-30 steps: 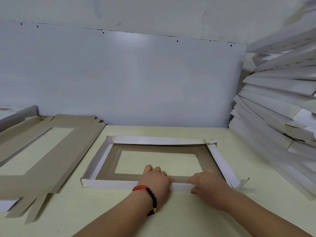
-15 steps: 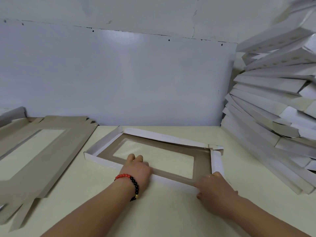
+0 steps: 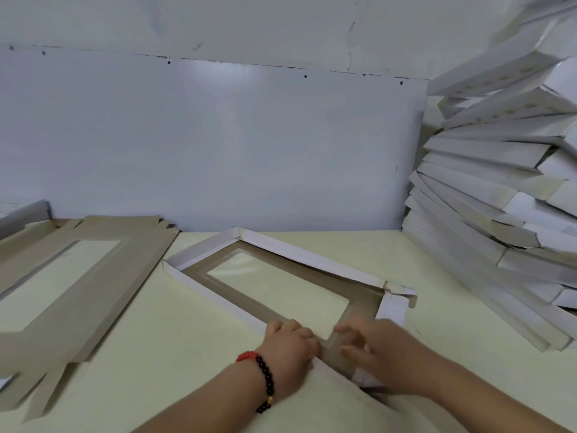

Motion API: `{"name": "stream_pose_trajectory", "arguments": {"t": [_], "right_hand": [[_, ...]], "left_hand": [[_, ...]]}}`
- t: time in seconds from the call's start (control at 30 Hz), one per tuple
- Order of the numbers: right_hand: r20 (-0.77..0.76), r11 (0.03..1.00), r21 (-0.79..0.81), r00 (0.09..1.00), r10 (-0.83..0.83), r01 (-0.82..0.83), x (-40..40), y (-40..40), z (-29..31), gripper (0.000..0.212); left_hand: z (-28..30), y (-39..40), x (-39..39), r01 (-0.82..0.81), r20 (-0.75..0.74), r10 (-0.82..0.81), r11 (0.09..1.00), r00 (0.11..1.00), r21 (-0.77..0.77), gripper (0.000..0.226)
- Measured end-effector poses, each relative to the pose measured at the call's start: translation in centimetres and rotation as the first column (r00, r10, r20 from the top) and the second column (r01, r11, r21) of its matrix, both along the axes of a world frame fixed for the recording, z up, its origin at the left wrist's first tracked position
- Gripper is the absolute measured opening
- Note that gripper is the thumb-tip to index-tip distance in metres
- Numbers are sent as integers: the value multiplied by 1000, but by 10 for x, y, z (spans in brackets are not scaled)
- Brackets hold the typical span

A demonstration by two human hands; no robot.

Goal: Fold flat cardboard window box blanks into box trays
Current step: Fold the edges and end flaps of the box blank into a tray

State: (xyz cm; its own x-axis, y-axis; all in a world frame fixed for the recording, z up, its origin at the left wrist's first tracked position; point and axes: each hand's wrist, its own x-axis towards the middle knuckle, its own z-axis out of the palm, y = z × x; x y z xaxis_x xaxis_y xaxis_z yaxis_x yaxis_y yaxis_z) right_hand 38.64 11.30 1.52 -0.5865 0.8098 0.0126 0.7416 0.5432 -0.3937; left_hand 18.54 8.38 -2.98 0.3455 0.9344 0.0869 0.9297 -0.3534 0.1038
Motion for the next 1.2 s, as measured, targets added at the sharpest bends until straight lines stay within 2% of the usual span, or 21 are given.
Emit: {"name": "stream_pose_trajectory", "arguments": {"t": [0.07, 0.13, 0.2, 0.23, 0.27, 0.37, 0.47, 0.53, 0.6, 0.7, 0.77, 0.93, 1.0, 1.1, 1.2], "right_hand": [[137, 982, 184, 989, -60, 34, 21, 14, 4, 25], [311, 959, 280, 942, -123, 33, 43, 28, 0, 34], [488, 950, 309, 865, -114, -50, 54, 30, -8, 34], [523, 923, 364, 848, -88, -129, 56, 26, -13, 27], [534, 888, 415, 843, -62, -197, 56, 23, -18, 20], [517, 829, 477, 856, 4, -291, 53, 17, -20, 35], [474, 849, 443, 879, 52, -289, 48, 15, -25, 34], [396, 886, 390, 914, 85, -252, 47, 23, -31, 40], [382, 911, 330, 918, 110, -246, 48, 30, -39, 51], [375, 913, 319, 918, 125, -254, 46, 38, -44, 55], [388, 912, 317, 913, 125, -259, 47, 43, -46, 56], [432, 911, 303, 892, 132, -281, 43, 48, -36, 66], [447, 910, 304, 886, 126, -283, 36, 49, -28, 63], [504, 911, 283, 855, 124, -299, 24, 47, -15, 48], [544, 900, 291, 830, 124, -325, 28, 39, -8, 38]], "left_hand": [[4, -2, -11, 54, -22, -54, 998, 998, -17, 28], [7, -3, -21, 81, -17, -81, 996, 997, -34, 31], [10, -2, -29, 109, -50, -111, 993, 993, -47, 32], [10, -2, -32, 119, -77, -122, 992, 990, -41, 32], [10, 0, -36, 127, -103, -130, 991, 986, -27, 32], [11, 4, -41, 102, -158, -98, 995, 983, 21, 33], [10, 4, -38, 30, -197, -20, 999, 980, 45, 39], [7, -2, -34, -4, -135, 10, 999, 991, 46, 38], [6, -16, -23, 9, -35, -7, 999, 999, 39, 41], [0, -37, 3, 41, -2, -41, 994, 999, 100, 44], [-6, -46, 18, 65, 14, -69, 976, 998, 207, 33], [-8, -51, 18, 23, 4, -24, 979, 1000, 201, 53], [-2, -50, 16, 5, 8, -6, 974, 1000, 225, 56], [-2, -43, 13, -25, 7, 24, 993, 1000, 119, 66], [-2, -38, 9, -79, -43, 84, 991, 996, 112, 62]]}}
